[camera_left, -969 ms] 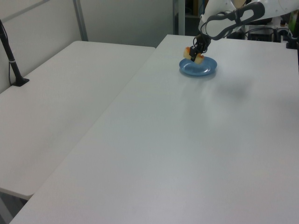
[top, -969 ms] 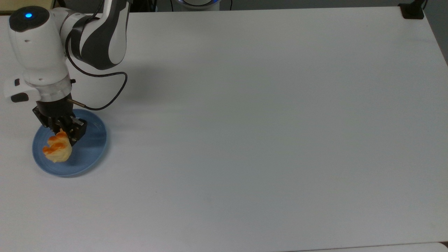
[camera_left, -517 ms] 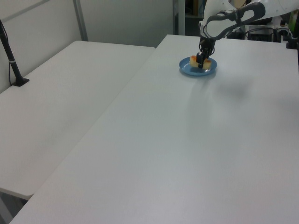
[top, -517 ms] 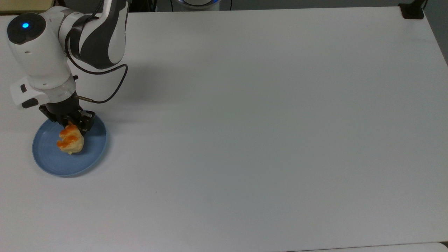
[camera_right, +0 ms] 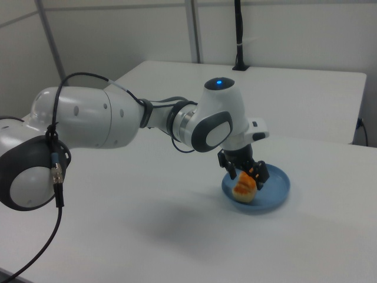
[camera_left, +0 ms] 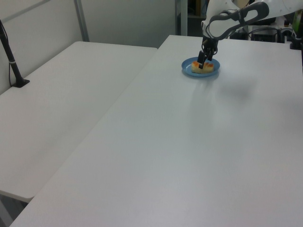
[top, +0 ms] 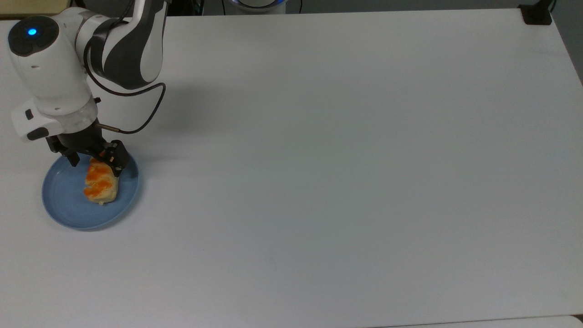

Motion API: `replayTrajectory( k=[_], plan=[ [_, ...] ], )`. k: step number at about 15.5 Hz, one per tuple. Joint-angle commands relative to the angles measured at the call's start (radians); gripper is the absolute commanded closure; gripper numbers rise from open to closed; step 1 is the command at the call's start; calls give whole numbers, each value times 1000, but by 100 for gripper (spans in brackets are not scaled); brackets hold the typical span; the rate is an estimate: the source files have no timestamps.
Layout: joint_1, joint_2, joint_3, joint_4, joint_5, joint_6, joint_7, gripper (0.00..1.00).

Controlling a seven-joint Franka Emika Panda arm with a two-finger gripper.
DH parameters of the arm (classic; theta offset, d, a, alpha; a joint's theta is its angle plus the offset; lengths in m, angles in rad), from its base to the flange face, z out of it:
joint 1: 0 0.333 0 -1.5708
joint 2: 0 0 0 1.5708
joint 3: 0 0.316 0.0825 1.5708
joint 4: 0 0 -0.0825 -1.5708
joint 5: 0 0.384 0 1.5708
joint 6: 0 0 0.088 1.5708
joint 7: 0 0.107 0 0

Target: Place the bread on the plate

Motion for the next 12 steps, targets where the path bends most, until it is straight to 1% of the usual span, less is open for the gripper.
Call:
replayTrajectory(
  k=[1,3,5,8,10,12],
  plan=[
    [-4,-130,-4,-48,2,-74,16,0],
    [-10,-227,-9,-71,2,-188,99,0],
    [-16,-314,-11,-72,5,-326,161,0],
    [2,-437,-11,-73,3,-502,276,0],
    [28,-511,-14,-72,5,-605,293,0],
    [59,-580,-20,-72,8,-668,293,0]
  ],
)
